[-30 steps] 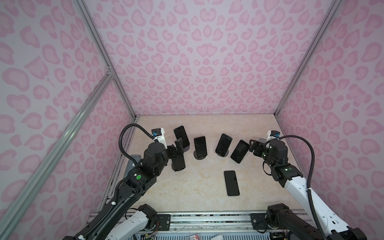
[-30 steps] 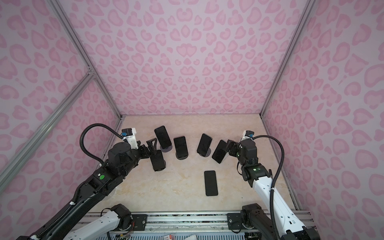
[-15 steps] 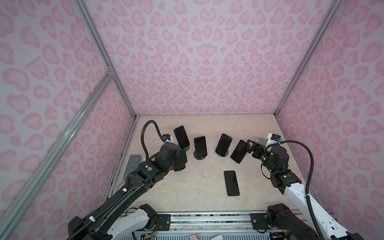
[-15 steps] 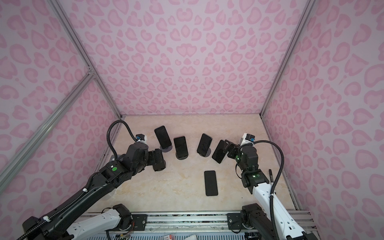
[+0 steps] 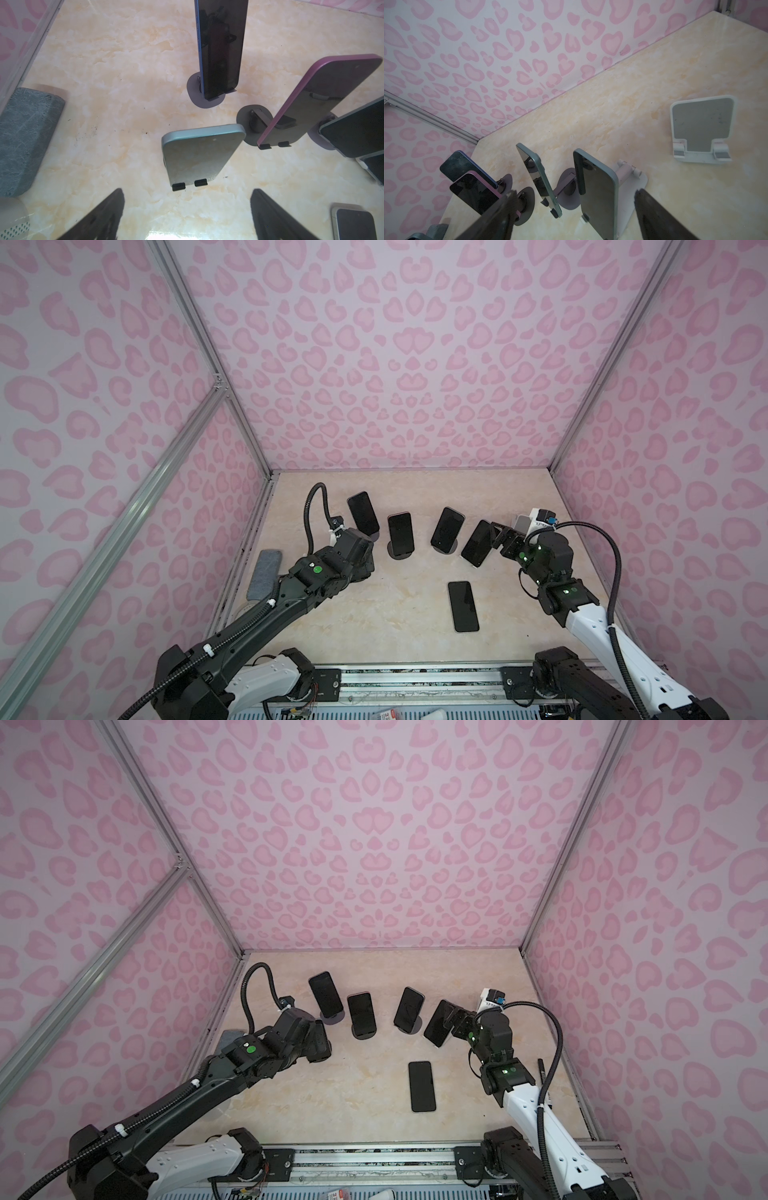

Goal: Remove the phone from the phone stand
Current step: 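Close the left gripper on the teal-edged phone on its dark stand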

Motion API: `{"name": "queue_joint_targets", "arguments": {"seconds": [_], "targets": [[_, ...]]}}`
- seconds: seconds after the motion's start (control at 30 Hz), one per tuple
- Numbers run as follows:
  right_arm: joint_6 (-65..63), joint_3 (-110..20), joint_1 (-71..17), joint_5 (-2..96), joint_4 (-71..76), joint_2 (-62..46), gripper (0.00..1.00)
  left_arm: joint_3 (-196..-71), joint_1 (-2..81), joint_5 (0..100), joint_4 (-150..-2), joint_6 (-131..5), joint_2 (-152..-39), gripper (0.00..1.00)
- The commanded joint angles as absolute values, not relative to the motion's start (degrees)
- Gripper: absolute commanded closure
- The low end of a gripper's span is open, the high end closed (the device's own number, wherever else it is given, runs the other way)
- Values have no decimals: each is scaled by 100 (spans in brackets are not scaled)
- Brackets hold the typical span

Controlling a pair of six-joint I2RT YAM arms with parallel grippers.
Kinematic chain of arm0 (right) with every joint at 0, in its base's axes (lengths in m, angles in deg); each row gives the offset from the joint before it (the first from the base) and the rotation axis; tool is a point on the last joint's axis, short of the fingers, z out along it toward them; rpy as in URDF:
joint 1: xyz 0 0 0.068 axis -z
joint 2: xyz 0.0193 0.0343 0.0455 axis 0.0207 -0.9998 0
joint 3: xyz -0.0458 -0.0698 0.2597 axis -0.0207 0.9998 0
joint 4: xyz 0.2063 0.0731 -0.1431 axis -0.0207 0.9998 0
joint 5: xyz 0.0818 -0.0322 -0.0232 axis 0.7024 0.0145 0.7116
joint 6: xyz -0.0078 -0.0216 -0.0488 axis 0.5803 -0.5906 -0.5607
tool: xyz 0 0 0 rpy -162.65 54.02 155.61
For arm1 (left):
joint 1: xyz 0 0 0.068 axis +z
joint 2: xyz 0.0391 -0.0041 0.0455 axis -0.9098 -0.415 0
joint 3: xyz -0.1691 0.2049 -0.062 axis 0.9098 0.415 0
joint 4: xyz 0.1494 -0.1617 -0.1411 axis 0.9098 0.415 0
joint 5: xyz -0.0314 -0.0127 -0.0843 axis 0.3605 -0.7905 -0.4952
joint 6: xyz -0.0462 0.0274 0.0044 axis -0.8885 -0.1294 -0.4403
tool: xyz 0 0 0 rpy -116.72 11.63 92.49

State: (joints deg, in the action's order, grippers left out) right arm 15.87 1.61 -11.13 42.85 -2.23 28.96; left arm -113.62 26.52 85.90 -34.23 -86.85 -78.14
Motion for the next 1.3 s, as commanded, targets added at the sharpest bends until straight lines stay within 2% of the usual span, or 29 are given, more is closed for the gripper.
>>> {"name": "queue_joint_targets", "arguments": {"seconds": [0.0,0.4,1.27], "targets": [[1531,160,-1154,4180,-380,2892,10,-11432,2653,8669,-3540,-8757,-7934,2],[1409,168,-1217,3986,-249,3077,10,-11480,2647,8455,-3851,-8748,-8287,2],[1329,163,-1327,3873,-265,3047,9,-11685,2646,9259,-3829,-9171,-9022,2]]}}
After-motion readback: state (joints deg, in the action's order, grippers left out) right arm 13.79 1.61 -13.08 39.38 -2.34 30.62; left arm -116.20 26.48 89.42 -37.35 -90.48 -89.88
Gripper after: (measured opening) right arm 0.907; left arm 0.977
